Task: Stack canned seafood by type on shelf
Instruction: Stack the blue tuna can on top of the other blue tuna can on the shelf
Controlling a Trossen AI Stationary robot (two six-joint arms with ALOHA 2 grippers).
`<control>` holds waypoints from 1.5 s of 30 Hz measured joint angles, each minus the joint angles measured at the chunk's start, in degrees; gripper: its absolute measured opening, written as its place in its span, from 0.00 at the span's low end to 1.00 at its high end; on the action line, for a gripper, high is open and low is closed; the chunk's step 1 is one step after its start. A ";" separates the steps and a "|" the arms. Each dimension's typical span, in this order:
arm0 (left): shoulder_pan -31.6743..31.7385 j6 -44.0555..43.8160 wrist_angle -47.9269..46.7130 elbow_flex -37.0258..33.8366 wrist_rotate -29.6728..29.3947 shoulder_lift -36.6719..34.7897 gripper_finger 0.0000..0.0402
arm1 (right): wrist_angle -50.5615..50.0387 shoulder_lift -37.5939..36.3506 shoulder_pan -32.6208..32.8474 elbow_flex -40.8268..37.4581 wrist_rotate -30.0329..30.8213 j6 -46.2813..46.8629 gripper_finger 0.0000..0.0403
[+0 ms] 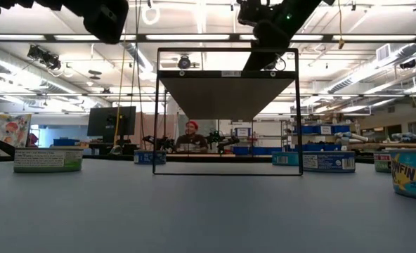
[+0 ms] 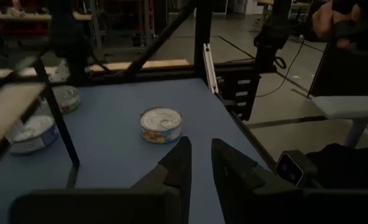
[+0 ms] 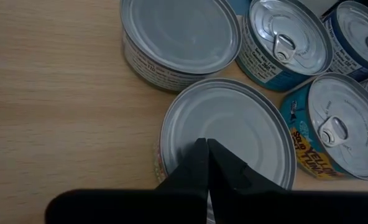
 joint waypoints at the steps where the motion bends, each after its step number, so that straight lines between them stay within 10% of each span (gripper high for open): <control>1: 0.17 0.07 -1.03 0.02 0.00 -0.81 0.16 | 0.00 -0.15 0.36 -0.04 0.71 0.00 0.03; 28: 1.24 -8.10 -47.35 4.47 -2.63 -16.92 0.16 | 4.28 -7.39 11.52 -0.16 4.01 2.56 0.02; 45: 2.01 -0.92 -45.26 5.86 -0.83 -16.87 0.14 | 32.21 -9.57 16.42 -16.17 3.89 4.54 0.01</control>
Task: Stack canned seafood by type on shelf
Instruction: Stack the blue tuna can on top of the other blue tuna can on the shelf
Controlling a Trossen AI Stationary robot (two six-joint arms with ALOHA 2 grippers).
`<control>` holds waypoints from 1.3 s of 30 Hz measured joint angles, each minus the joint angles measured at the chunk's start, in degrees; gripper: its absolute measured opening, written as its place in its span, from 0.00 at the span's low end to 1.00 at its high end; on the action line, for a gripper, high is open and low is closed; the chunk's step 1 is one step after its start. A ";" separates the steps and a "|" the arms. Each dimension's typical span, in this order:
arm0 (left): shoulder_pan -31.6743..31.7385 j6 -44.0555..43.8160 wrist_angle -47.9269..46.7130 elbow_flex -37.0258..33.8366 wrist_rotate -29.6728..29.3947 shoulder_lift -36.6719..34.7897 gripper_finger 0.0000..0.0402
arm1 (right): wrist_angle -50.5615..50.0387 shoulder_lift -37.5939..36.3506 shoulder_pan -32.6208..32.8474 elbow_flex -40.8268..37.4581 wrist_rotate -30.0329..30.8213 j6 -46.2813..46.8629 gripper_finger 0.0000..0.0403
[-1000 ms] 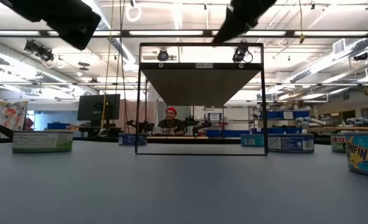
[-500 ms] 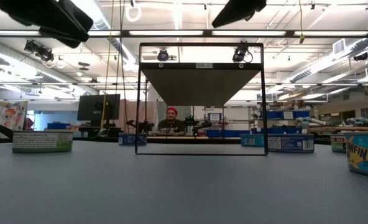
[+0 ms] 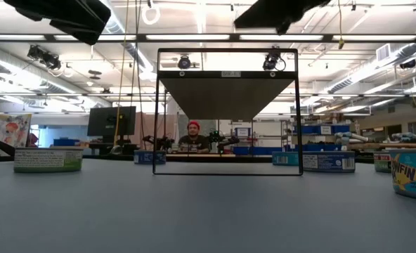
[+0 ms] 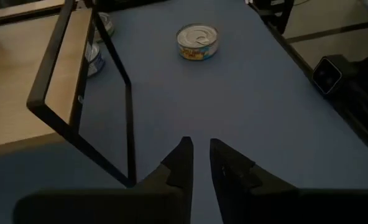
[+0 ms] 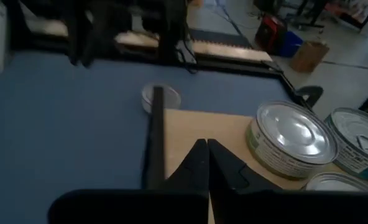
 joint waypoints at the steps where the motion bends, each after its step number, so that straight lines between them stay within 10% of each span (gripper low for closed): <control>1: 0.38 0.62 0.10 0.00 0.66 0.00 0.13 | 0.16 -0.81 0.89 -0.37 0.95 0.67 0.01; 17: 3.74 4.26 16.56 -5.79 5.19 0.11 0.01 | -1.75 -2.05 9.50 -1.37 14.04 5.15 0.00; 39: 6.36 8.89 27.56 -10.82 3.36 0.09 0.01 | 17.08 -0.22 9.95 -9.44 6.93 3.63 0.00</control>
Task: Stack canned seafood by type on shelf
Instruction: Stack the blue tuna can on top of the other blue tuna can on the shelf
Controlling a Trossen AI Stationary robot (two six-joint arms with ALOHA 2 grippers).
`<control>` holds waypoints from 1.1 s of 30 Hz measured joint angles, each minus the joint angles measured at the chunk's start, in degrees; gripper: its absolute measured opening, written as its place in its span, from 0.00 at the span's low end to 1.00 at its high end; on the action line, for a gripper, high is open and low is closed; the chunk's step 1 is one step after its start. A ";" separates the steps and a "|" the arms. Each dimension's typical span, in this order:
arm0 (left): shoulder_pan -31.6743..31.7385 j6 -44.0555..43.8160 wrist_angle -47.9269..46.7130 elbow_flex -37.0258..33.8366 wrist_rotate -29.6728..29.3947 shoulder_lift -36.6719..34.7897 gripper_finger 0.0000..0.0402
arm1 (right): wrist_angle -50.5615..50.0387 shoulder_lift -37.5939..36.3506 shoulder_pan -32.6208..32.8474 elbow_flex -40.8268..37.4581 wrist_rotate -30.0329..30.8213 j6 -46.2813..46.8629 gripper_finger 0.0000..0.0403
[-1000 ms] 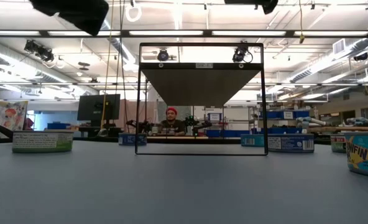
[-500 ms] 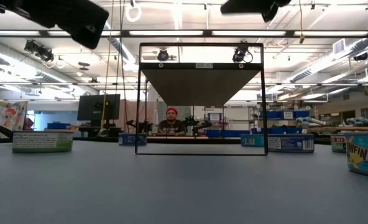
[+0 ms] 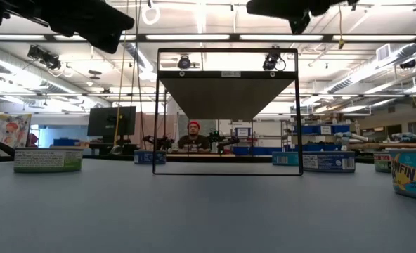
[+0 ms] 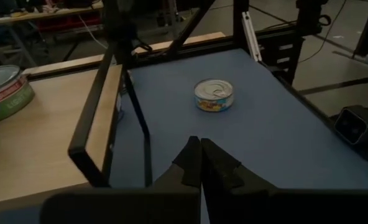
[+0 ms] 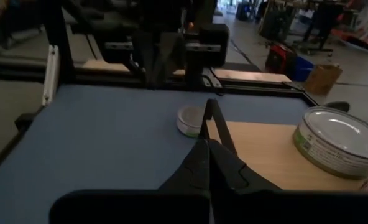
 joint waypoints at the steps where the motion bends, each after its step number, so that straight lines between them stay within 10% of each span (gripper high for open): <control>1: 0.02 -0.06 0.02 0.00 0.00 0.00 0.01 | 2.02 0.00 0.00 -1.18 -0.04 0.02 0.00; 33: 0.00 1.49 0.24 0.00 0.00 -0.02 0.01 | 3.92 0.00 0.79 -5.19 -0.31 6.83 0.01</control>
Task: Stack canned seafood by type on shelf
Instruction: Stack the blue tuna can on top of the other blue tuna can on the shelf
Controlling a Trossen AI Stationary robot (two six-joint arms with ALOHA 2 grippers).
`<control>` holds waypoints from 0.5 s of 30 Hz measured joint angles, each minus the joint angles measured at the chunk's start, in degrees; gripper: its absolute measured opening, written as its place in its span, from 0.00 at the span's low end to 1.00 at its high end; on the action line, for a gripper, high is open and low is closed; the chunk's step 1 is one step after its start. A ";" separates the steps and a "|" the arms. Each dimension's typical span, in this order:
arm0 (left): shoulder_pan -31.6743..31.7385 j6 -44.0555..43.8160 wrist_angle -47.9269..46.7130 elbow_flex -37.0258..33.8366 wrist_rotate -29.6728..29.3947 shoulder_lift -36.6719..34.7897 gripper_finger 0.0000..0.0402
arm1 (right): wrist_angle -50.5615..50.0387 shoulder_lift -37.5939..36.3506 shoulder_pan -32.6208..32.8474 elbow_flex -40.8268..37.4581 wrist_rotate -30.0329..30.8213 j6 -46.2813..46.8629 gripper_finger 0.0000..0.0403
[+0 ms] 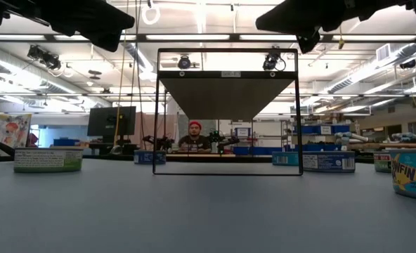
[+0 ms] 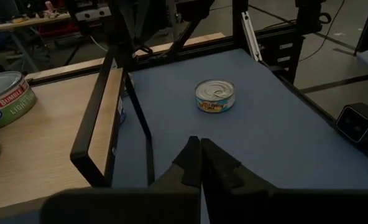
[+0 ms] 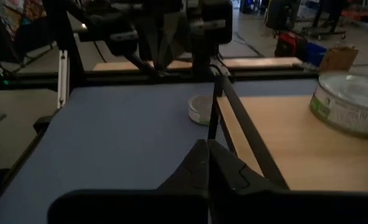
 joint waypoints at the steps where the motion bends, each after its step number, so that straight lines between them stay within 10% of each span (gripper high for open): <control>1: 0.00 -0.11 0.00 0.00 0.00 0.00 0.01 | -0.45 0.00 0.00 0.00 0.01 0.46 0.01; 15: 0.00 1.71 -2.10 0.00 0.06 -0.02 0.01 | -16.23 0.00 1.66 4.32 -0.16 9.49 0.02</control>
